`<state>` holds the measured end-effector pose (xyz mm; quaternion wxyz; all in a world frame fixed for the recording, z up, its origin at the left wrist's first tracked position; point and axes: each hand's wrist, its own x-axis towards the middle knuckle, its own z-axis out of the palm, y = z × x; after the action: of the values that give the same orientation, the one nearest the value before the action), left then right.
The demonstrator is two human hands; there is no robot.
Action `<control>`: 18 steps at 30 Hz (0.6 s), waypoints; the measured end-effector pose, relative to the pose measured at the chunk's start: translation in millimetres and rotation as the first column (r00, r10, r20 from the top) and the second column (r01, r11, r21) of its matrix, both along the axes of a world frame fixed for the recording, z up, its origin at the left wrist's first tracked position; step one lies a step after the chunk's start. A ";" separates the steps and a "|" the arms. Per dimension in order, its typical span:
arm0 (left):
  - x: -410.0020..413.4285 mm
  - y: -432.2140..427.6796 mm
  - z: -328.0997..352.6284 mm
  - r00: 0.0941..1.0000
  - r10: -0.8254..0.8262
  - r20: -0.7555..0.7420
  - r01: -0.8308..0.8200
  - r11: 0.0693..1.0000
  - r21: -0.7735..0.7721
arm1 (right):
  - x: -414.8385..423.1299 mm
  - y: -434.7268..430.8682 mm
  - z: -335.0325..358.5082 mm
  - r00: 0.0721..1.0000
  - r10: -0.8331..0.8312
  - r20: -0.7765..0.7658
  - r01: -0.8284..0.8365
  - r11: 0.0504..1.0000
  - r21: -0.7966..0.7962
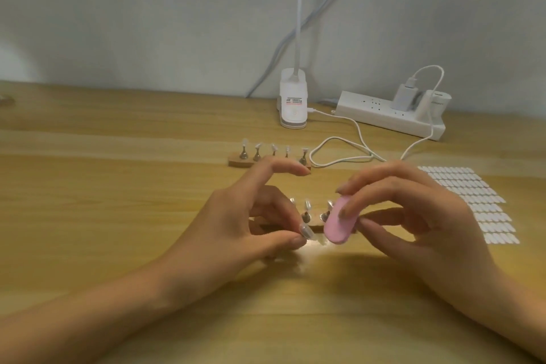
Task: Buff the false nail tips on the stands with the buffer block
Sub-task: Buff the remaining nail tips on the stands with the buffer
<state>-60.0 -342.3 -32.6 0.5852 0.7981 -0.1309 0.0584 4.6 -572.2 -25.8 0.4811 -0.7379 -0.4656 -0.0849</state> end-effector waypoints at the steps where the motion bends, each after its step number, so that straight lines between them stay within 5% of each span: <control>1: 0.9 1.2 0.4 1.000 -0.010 -0.004 0.010 1.000 0.000 | 1.4 -1.3 -1.1 0.999 -0.002 0.049 0.003 1.000 -0.010; 18: 19.7 20.9 1.7 0.990 0.001 -0.142 -0.019 0.992 -0.129 | 23.1 -2.1 -6.4 0.999 0.030 0.027 -0.028 0.998 -0.062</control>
<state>-40.3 -321.4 -30.9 0.6433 0.7612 -0.0811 0.0130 27.6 -574.3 -32.2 0.4529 -0.7443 -0.4853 -0.0738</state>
